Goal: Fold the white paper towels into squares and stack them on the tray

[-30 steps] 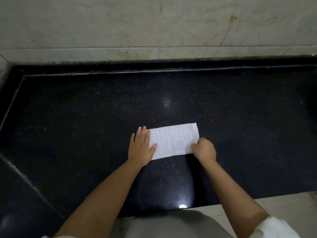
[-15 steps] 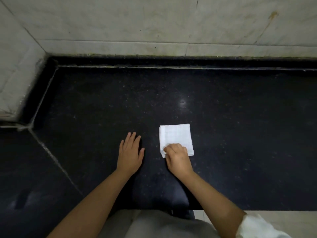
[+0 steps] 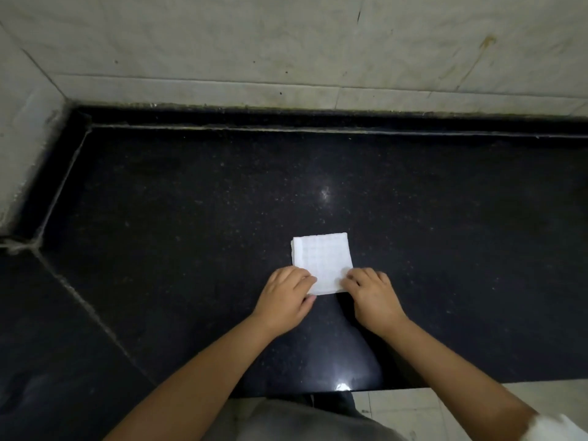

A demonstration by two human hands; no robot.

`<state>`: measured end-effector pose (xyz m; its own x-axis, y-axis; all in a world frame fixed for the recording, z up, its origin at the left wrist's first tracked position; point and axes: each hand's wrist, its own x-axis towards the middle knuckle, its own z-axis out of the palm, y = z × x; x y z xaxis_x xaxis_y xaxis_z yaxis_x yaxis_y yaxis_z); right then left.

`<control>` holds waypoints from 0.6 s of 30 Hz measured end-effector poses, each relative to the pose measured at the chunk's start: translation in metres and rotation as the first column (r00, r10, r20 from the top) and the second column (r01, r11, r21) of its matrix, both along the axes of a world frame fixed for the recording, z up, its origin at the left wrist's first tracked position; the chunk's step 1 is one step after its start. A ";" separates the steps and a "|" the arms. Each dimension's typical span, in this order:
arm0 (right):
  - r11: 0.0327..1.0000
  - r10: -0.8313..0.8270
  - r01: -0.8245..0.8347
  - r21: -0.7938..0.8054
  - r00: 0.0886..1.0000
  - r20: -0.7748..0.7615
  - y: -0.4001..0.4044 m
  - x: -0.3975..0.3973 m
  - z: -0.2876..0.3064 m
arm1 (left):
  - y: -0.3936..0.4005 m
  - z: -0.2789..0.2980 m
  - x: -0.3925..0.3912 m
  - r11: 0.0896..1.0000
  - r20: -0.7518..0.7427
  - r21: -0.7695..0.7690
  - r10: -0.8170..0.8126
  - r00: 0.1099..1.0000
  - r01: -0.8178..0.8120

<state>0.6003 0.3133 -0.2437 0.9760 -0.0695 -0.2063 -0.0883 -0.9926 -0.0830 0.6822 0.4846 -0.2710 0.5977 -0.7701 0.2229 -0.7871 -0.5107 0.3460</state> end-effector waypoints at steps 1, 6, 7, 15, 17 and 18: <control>1.000 -0.003 0.002 -0.013 0.998 -0.056 -0.003 0.001 -0.003 | -0.005 -0.002 -0.002 0.999 0.029 0.045 -0.031 0.999 0.030; 0.988 0.155 -0.155 0.003 0.988 -0.022 -0.020 0.010 -0.002 | -0.024 -0.003 -0.008 0.960 0.096 0.281 -0.033 0.995 0.005; 0.991 0.134 -0.134 0.033 0.991 -0.001 -0.023 0.010 0.004 | -0.027 -0.003 -0.008 0.959 0.124 0.283 -0.019 0.992 -0.017; 0.915 -0.230 0.187 0.357 0.970 0.080 -0.100 -0.046 0.051 | -0.111 0.025 -0.034 0.970 0.329 0.233 -0.146 0.933 0.070; 0.896 -0.301 0.225 0.383 0.942 0.151 -0.139 -0.079 0.065 | -0.158 0.040 -0.053 0.976 0.390 0.170 -0.195 0.900 0.138; 0.891 -0.331 0.243 0.384 0.926 0.182 -0.160 -0.098 0.072 | -0.184 0.050 -0.064 0.973 0.424 0.148 -0.224 0.878 0.177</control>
<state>0.5026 0.1531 -0.1719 0.9463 -0.3213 -0.0354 -0.2992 -0.8292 -0.4721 0.6182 0.3007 -0.2212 0.2888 -0.8954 0.3387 -0.9354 -0.3394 -0.0995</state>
